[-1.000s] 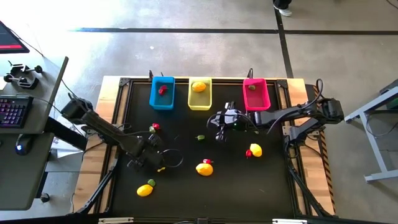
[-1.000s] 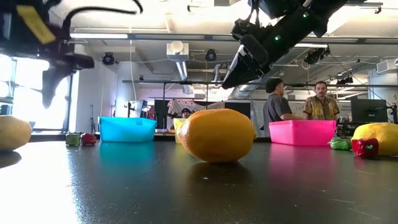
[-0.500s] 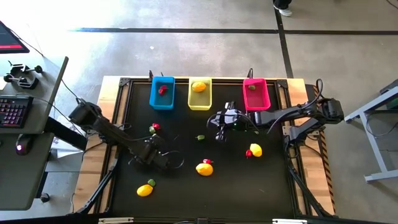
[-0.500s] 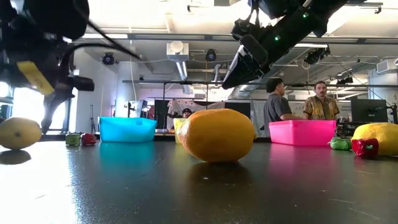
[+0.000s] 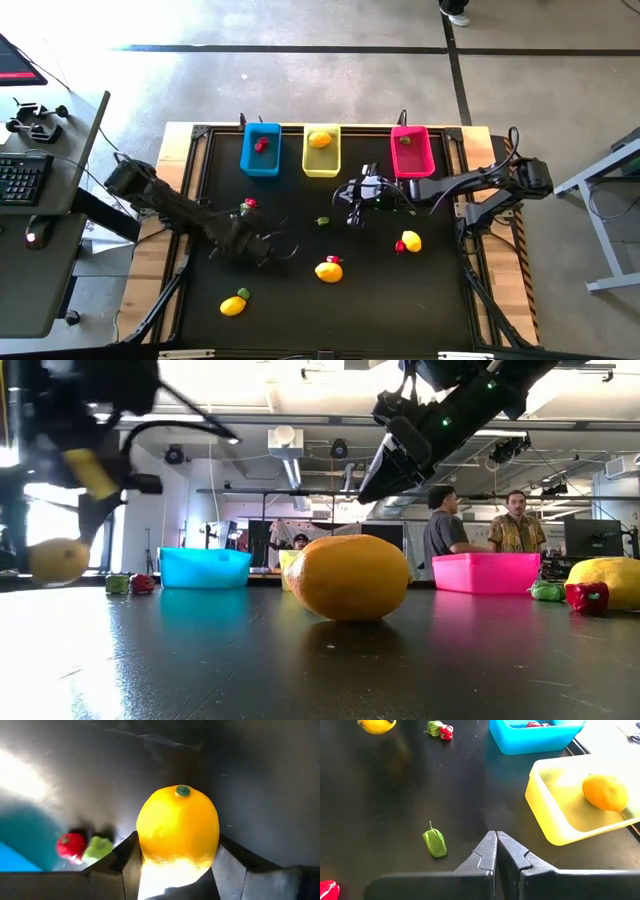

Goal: Sort produce into baskets
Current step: Put the yellow lemon into the yellow bin

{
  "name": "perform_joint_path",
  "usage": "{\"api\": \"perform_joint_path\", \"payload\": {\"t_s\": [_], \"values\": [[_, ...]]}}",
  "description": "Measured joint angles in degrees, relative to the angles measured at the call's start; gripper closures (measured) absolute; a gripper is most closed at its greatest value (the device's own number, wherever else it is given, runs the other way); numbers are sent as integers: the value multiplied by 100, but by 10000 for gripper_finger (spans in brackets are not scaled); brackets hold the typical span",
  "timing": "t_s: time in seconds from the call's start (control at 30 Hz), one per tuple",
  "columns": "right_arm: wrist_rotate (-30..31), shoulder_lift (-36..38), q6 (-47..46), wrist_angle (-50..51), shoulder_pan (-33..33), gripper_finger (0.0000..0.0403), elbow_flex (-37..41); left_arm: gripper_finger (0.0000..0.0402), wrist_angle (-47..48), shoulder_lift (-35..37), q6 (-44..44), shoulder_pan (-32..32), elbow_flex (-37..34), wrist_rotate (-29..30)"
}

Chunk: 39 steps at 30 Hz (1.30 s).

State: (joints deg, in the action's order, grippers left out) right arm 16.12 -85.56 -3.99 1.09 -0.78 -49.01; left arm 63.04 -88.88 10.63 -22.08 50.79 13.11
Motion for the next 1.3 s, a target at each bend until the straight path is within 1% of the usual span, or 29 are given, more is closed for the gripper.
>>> {"api": "perform_joint_path", "payload": {"t_s": [0.1, 0.2, 0.33, 0.43, 0.53, 0.63, 0.77, 0.9, 1.1, 1.3], "values": [[0, 0, 0, 1, 0, 403, 0, 236, -66, 284, -4, 519, 124, 90], [0, 0, 0, 5, 0, 403, 0, 237, -214, 515, 33, 1214, 276, 239], [0, 0, 0, 8, 0, 403, 0, 237, -693, 667, 398, 2209, 636, 306], [0, 0, -2, 20, 0, 403, 0, 238, -1301, 632, 584, 2907, 956, 299], [0, 0, -1, 23, 0, 403, 0, 238, -1790, 499, 596, 3542, 1300, 133], [0, 0, 0, 29, 0, 403, 0, 238, -2182, 296, 575, 4032, 1621, -282], [0, 0, 0, 47, 0, 403, 0, 238, -2598, -65, 757, 4395, 1979, -790], [2, 0, 0, 58, 0, 403, 0, 238, -2999, -520, 1200, 4551, 2242, -825], [0, 0, 39, 84, 0, 403, 0, 238, -3046, -1399, 1836, 4736, 2801, -841], [2, 0, 61, 104, 0, 403, 0, 238, -3049, -2157, 2160, 4802, 3461, -858]]}}
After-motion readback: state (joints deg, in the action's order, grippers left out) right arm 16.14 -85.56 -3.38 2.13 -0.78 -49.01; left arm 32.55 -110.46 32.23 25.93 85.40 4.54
